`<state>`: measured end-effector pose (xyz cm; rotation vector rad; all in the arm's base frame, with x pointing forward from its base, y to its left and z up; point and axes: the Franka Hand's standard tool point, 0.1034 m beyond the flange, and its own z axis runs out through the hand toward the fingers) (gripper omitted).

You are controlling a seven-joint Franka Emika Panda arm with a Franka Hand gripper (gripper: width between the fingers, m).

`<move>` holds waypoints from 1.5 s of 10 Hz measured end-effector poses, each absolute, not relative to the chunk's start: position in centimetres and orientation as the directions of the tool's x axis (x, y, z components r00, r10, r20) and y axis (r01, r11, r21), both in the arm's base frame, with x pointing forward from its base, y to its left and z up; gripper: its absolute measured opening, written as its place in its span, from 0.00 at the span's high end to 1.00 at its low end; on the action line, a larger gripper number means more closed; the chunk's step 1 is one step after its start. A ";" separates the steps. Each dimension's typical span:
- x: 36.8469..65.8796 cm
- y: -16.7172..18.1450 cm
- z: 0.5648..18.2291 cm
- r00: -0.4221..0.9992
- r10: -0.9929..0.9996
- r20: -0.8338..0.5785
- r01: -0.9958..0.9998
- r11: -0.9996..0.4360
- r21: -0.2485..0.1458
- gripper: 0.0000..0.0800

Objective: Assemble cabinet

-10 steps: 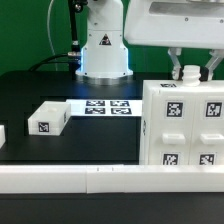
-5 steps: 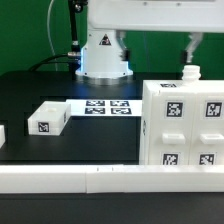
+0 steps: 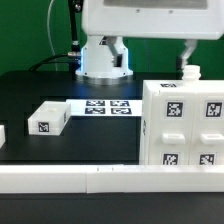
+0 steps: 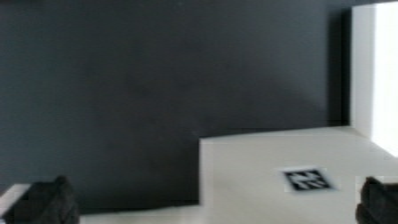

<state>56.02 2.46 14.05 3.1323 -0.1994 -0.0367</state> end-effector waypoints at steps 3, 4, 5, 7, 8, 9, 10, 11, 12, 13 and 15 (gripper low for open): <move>53.9 -5.1 13.3 0.982 -0.165 -0.090 -0.166 -0.986 0.000 0.00; 54.0 -5.1 13.3 0.981 -0.167 -0.095 -0.168 -0.986 0.001 0.00; 54.0 -4.8 13.3 0.982 -0.161 -0.100 -0.161 -0.987 0.000 0.00; 53.7 -5.3 12.9 0.980 -0.154 -0.129 -0.155 -0.988 -0.001 0.00; 53.0 -7.1 12.1 0.967 -0.147 -0.207 -0.152 -0.988 -0.008 0.00; 52.5 -9.6 11.6 0.939 -0.161 -0.302 -0.171 -0.985 -0.006 0.00; 52.6 -11.5 11.0 0.920 -0.171 -0.352 -0.183 -0.983 -0.002 0.00; 52.0 -13.1 10.2 0.890 -0.159 -0.427 -0.180 -0.984 -0.009 0.00; 51.6 -14.5 9.8 0.818 -0.190 -0.543 -0.227 -0.974 -0.001 0.00; 52.4 -14.8 10.3 0.762 -0.200 -0.616 -0.246 -0.969 0.010 0.00; 51.8 -14.4 9.8 0.693 -0.184 -0.697 -0.244 -0.970 0.013 0.00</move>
Offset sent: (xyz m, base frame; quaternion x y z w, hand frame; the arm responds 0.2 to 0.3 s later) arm -0.0020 -0.0113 -0.0068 0.0486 -0.0733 0.0265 0.9958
